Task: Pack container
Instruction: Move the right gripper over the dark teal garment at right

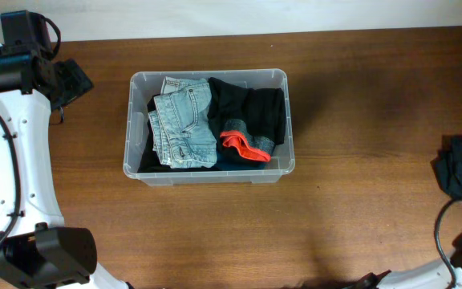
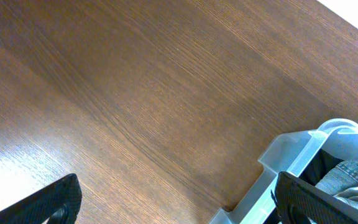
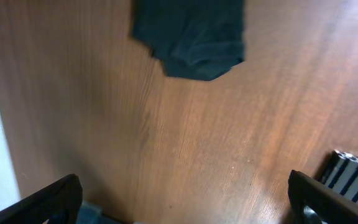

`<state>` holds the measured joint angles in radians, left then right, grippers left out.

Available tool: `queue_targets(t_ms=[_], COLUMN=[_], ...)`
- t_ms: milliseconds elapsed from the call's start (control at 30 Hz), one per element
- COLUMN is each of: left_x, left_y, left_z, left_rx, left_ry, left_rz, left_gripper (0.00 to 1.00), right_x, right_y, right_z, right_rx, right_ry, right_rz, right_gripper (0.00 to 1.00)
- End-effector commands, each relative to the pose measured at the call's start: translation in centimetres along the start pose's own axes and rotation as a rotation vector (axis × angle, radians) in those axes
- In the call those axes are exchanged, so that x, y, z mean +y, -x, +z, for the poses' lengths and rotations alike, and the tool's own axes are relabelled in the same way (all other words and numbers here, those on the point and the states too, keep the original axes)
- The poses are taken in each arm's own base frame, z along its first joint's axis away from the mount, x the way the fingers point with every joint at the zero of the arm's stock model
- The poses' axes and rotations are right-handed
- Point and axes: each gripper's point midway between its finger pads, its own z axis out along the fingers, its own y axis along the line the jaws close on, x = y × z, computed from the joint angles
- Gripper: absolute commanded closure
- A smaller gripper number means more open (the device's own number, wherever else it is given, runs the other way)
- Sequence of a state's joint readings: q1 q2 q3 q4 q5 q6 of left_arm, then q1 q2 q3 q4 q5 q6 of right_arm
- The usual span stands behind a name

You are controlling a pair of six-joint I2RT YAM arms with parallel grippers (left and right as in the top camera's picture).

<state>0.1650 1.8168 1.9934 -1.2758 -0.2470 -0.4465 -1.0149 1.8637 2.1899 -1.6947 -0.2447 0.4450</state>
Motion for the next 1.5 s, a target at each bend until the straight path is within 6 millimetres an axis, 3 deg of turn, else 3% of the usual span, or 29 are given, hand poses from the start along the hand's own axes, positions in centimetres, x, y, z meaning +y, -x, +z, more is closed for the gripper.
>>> queue_targets(t_ms=[0,100,367,500,633,833,1000,1267,1467], left_x=[0.2,0.2,0.2,0.2,0.2,0.2,0.2,0.2,0.2], left_y=[0.4,0.4,0.4,0.4,0.4,0.4,0.4,0.4,0.4], left_z=[-1.0,-1.0,-1.0,-1.0,-1.0,-1.0,-1.0,-1.0,-1.0], left_rx=[-0.023,-0.023,-0.023,-0.023,-0.023,-0.023,-0.023,-0.023,-0.023], left_ry=[-0.007,-0.007,-0.007,-0.006,-0.006,-0.006,-0.006,-0.006,-0.007], left_rz=[-0.017,-0.017,-0.017,-0.017,-0.017,-0.017,-0.017,-0.017,-0.017], left_gripper=[0.01,0.00,0.01,0.01,0.01,0.01,0.01,0.01,0.01], right_x=[-0.6,-1.3,-2.5,-3.9,-4.5,-5.3,-4.2,-3.2,-2.5], right_y=[-1.1,-2.3,-8.1,-10.1,-11.2,-9.8,-7.4,-5.2,-4.5], right_z=[-5.7,-9.7,-20.5,-23.0,-22.8,-18.0,-12.8,-1.2,4.9], right_rx=[-0.139,-0.268,-0.694,-0.814,-0.821,-0.728,-0.678,-0.541,-0.373], right_ry=[0.095,0.130,0.176,0.159,0.154,0.120,0.194,0.340,0.396], right_rz=[0.016,0.012,-0.073,-0.043,-0.041,-0.017,-0.052,-0.112,-0.141], right_gripper=[0.01,0.01,0.01,0.01,0.01,0.01,0.01,0.01,0.01])
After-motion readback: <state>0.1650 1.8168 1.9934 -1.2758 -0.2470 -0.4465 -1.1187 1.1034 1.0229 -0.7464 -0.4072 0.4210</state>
